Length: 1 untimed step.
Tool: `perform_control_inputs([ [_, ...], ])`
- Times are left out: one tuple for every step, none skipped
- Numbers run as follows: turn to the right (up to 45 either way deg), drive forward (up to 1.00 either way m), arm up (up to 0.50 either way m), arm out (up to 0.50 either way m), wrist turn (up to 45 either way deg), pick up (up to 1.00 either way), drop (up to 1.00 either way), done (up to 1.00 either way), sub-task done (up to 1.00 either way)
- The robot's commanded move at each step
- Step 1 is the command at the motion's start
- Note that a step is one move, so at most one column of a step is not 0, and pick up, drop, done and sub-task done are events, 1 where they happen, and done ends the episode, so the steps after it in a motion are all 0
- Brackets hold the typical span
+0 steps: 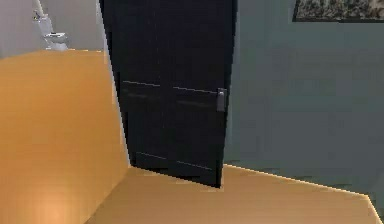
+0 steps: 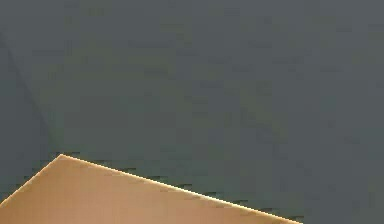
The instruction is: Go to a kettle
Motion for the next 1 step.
perform_control_inputs([
  [-45.0,0.0,0.0,0.0,0.0,0.0,0.0,0.0,0.0],
])
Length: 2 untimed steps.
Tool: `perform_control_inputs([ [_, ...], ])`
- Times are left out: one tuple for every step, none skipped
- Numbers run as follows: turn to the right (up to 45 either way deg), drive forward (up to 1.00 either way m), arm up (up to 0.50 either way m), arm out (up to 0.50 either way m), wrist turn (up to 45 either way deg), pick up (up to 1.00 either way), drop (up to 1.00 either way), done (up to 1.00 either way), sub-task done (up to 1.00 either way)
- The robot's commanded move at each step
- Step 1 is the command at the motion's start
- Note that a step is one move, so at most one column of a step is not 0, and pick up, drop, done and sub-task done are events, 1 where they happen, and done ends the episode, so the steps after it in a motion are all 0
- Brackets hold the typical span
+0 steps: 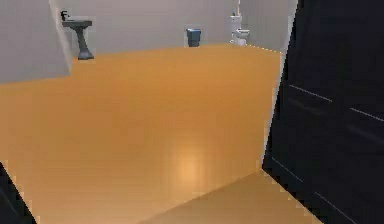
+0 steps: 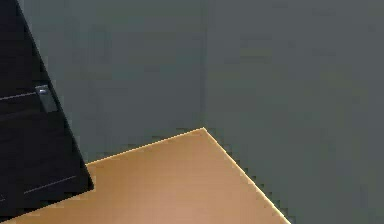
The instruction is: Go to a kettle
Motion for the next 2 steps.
perform_control_inputs([
  [-24.0,0.0,0.0,0.0,0.0,0.0,0.0,0.0,0.0],
  [0.0,1.0,0.0,0.0,0.0,0.0,0.0,0.0,0.0],
])
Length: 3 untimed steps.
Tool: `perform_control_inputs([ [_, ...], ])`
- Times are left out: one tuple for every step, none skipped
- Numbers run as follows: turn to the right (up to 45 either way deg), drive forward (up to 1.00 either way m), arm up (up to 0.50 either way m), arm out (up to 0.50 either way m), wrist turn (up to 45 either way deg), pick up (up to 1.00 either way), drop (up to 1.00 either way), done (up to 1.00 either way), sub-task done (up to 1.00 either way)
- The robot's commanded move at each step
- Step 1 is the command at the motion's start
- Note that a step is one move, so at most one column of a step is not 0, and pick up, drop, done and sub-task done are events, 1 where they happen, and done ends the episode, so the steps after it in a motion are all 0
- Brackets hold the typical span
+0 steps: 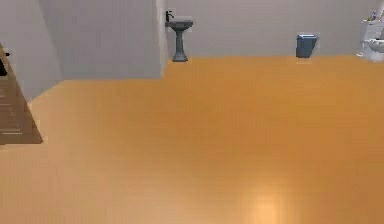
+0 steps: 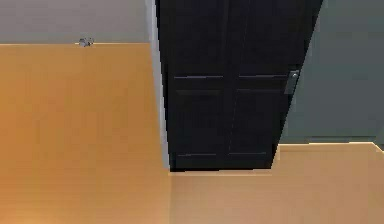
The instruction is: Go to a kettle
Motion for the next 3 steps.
perform_control_inputs([
  [0.0,0.3,0.0,0.0,0.0,0.0,0.0,0.0,0.0],
  [-42.0,0.0,0.0,0.0,0.0,0.0,0.0,0.0,0.0],
  [0.0,0.4,0.0,0.0,0.0,0.0,0.0,0.0,0.0],
])
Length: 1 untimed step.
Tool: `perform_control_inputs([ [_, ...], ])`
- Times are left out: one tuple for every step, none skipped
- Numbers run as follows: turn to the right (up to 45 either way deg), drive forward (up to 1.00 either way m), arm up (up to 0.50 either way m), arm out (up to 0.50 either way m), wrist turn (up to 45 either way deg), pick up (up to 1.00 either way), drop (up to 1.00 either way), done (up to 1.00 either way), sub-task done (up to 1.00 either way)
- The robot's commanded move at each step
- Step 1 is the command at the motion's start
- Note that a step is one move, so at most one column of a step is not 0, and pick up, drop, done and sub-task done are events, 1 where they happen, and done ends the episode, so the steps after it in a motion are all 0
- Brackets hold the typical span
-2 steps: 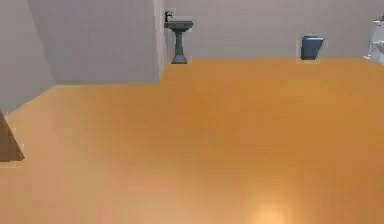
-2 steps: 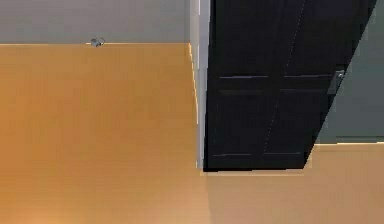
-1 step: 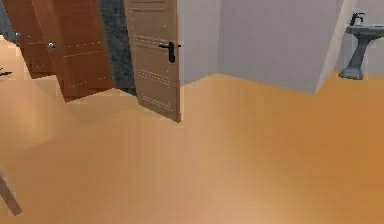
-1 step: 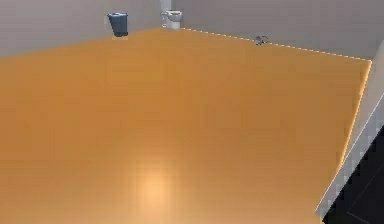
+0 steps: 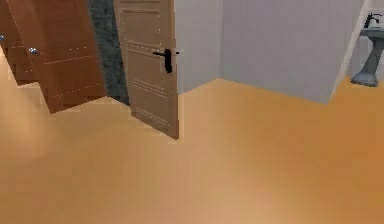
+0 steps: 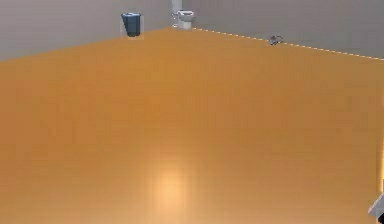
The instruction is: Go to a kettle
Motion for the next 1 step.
perform_control_inputs([
  [-42.0,0.0,0.0,0.0,0.0,0.0,0.0,0.0,0.0],
])
